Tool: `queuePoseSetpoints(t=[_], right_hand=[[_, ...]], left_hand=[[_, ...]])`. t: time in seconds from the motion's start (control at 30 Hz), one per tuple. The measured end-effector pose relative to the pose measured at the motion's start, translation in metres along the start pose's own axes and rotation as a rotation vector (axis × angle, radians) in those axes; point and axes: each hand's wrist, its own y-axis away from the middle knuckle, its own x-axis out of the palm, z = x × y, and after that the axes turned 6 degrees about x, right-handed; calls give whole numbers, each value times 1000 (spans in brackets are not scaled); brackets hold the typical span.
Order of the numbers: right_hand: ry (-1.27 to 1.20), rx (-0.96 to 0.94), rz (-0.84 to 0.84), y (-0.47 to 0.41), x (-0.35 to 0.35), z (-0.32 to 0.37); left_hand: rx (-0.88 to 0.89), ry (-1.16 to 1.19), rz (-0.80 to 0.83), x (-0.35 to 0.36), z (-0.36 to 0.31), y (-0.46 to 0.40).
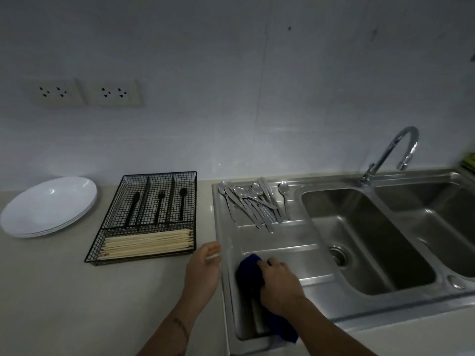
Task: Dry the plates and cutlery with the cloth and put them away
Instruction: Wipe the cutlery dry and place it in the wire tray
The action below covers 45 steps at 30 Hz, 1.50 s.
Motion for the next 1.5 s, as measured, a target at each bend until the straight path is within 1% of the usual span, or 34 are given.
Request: queuePoseSetpoints(t=[0.2,0.37,0.53,0.63,0.73,0.8,0.93,1.07,1.2,1.27,1.4,1.5], right_hand=[[-60,90,-84,-18,-36,-33],[-100,113,-133,-33,-43,-48],[-70,89,-123,-52,-44,-66],[-66,72,-111,-65,-44,-82],[-89,14,-103,-79,-45,-97],[-88,-32,-97,-88,-46,-109],[-77,-93,-76,-99,-48,-129],[-102,-97,-71,-107,-51,-144],[-136,-55,-94,-115,-50,-152],[-134,-32,-105,-118,-47,-150],[-118,6,-131,-121,-37,-145],[-116,33,-156,-125,-32,-141]], left_hand=[[19,31,38,23,-9,-28],[21,-5,44,35,-11,-52],[3,-80,14,53,-14,-68],[-44,-102,-23,74,-17,-73],[-81,-129,-70,97,-24,-74],[-73,-156,-83,111,-29,-76],[-116,-163,-99,134,-37,-76],[-110,-128,-111,154,-44,-79],[-143,-141,-114,172,-45,-99],[-132,-146,-105,179,-45,-113],[-55,-265,-91,189,-53,-143],[-41,-396,-98,193,-53,-171]])
